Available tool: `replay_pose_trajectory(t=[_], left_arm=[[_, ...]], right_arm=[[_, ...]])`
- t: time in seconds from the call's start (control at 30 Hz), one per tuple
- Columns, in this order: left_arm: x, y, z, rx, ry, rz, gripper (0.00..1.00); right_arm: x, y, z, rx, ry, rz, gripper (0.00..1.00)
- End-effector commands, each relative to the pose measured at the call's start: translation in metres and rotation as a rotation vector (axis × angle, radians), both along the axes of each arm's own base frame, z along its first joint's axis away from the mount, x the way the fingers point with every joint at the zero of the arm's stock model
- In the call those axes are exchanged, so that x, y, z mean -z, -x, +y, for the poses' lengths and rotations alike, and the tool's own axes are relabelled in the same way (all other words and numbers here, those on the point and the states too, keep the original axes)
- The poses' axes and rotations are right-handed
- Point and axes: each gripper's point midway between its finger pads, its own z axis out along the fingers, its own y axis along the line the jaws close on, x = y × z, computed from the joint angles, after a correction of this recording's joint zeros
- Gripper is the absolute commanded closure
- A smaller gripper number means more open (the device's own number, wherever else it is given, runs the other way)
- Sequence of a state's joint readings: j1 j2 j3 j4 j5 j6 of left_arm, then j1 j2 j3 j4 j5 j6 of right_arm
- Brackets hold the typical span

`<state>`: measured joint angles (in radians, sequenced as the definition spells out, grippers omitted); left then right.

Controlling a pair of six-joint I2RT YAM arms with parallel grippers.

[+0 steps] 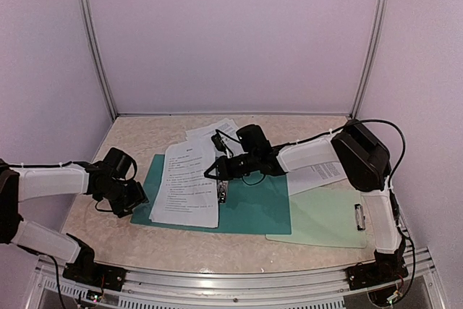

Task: Put the files into the folder
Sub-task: Insert the folder to form pockets on the folder.

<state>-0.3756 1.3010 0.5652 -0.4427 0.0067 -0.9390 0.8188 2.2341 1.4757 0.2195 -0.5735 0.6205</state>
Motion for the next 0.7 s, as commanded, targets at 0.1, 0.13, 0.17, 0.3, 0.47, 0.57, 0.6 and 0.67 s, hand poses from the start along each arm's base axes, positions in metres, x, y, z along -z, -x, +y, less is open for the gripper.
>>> replay_pose_trajectory(t=[0.1, 0.13, 0.17, 0.3, 0.47, 0.57, 0.6, 0.67], left_arm=[[0.029, 0.042, 0.005, 0.002, 0.002, 0.160, 0.34], [0.029, 0.042, 0.005, 0.003, 0.003, 0.159, 0.34], [0.028, 0.042, 0.005, 0.002, 0.003, 0.158, 0.34], [0.028, 0.042, 0.005, 0.007, 0.000, 0.152, 0.34], [0.028, 0.043, 0.004, 0.016, -0.009, 0.150, 0.34], [0.028, 0.043, 0.004, 0.016, -0.015, 0.150, 0.34], [0.028, 0.043, 0.003, 0.018, -0.014, 0.149, 0.34], [0.028, 0.043, 0.003, 0.023, -0.018, 0.148, 0.34]], right_arm=[[0.013, 0.001, 0.010, 0.013, -0.011, 0.020, 1.00], [0.014, 0.001, 0.011, 0.016, -0.016, 0.025, 1.00], [0.016, 0.001, 0.012, 0.017, -0.016, 0.028, 1.00], [0.019, -0.001, 0.016, 0.021, -0.018, 0.040, 1.00], [0.022, -0.003, 0.021, 0.028, -0.016, 0.045, 1.00], [0.022, -0.003, 0.026, 0.021, -0.023, 0.049, 1.00], [0.022, -0.002, 0.028, 0.019, -0.022, 0.049, 1.00], [0.024, -0.003, 0.030, 0.018, -0.020, 0.051, 1.00]])
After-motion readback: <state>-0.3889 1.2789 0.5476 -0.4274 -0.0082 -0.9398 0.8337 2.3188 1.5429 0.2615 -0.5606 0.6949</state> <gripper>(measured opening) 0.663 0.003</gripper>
